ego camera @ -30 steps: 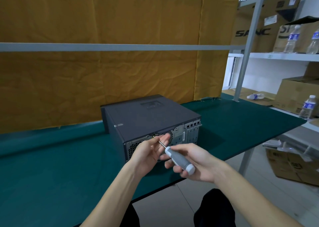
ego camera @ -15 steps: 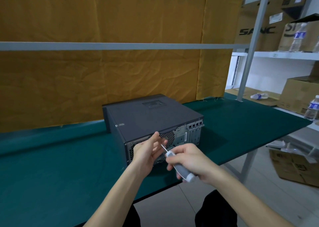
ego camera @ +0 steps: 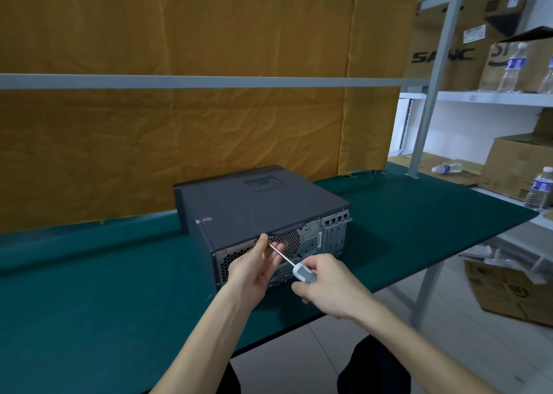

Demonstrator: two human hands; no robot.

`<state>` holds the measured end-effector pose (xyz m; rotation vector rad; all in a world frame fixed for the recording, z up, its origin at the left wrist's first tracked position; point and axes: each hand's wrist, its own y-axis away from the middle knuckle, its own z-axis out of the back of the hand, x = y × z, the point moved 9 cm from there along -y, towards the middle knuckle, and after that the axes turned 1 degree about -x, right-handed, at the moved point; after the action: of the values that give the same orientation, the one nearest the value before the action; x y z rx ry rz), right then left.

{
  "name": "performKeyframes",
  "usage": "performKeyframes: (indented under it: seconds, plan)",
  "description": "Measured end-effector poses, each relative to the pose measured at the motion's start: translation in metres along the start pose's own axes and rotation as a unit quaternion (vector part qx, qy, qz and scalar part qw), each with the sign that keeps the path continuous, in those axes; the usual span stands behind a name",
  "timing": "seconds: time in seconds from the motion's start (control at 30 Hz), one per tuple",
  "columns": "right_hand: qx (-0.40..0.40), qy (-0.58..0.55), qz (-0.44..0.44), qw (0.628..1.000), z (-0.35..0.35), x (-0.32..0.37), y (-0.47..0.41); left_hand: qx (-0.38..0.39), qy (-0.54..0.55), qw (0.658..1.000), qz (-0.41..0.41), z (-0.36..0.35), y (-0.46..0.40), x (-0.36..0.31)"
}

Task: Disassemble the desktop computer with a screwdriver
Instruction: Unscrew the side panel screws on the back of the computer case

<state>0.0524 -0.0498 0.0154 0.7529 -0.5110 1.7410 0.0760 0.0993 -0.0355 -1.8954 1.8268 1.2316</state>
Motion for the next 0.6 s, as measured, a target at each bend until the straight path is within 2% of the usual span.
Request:
performKeyframes:
  seconds: [0.13,0.27,0.3,0.37,0.43,0.57,0.6]
  plan:
    - [0.056,-0.129,-0.082,0.987,-0.013,-0.008,0.002,-0.036,0.029,0.999,0.027,0.000,0.002,0.004]
    - [0.057,-0.154,-0.094,0.982,-0.010,-0.009,0.003,-0.049,0.024,0.998,0.003,0.001,0.001,0.004]
    - [0.043,-0.127,-0.090,0.987,-0.007,-0.008,0.005,-0.049,0.026,0.998,0.000,0.001,0.001,0.004]
    - [-0.009,0.004,-0.062,0.998,0.001,-0.002,0.005,-0.045,0.031,0.998,0.007,-0.001,0.002,0.004]
    - [-0.059,0.101,-0.028,0.993,0.007,0.007,0.004,-0.043,0.045,0.998,0.022,-0.004,0.004,0.006]
    - [0.012,0.099,-0.029,0.995,0.001,0.010,0.009,-0.032,0.080,0.996,0.038,-0.007,0.000,0.008]
    - [0.007,0.115,-0.025,0.993,0.005,0.011,0.011,-0.026,0.089,0.995,0.039,-0.008,-0.001,0.008]
